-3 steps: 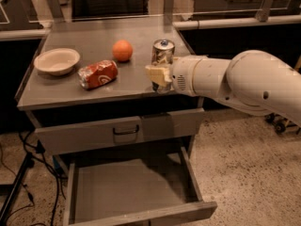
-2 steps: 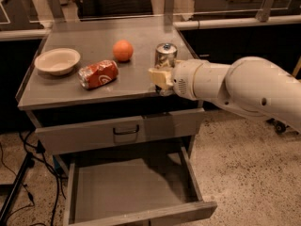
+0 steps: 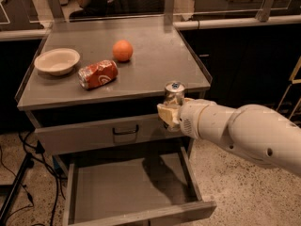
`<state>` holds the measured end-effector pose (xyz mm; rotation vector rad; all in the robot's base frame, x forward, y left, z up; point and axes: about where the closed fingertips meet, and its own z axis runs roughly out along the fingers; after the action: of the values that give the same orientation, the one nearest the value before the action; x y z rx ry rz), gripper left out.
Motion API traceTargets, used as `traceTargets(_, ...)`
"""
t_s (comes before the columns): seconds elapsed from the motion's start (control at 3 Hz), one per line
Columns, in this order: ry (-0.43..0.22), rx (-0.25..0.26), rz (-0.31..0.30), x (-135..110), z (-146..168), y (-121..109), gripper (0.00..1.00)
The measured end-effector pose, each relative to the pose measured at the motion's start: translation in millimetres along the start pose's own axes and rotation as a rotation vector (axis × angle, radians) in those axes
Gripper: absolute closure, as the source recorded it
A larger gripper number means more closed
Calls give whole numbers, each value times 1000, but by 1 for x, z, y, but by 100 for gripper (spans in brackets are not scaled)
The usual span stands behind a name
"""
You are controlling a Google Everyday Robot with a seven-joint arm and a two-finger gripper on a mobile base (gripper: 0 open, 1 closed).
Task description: Place redbull can into middle drawer
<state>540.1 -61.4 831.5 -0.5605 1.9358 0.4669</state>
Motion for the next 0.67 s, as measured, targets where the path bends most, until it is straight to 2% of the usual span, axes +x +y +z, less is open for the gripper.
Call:
traceTargets(0.33,0,0,0,0,0,0,100)
traceTargets(0.67,1,23,20,13,7,4,100)
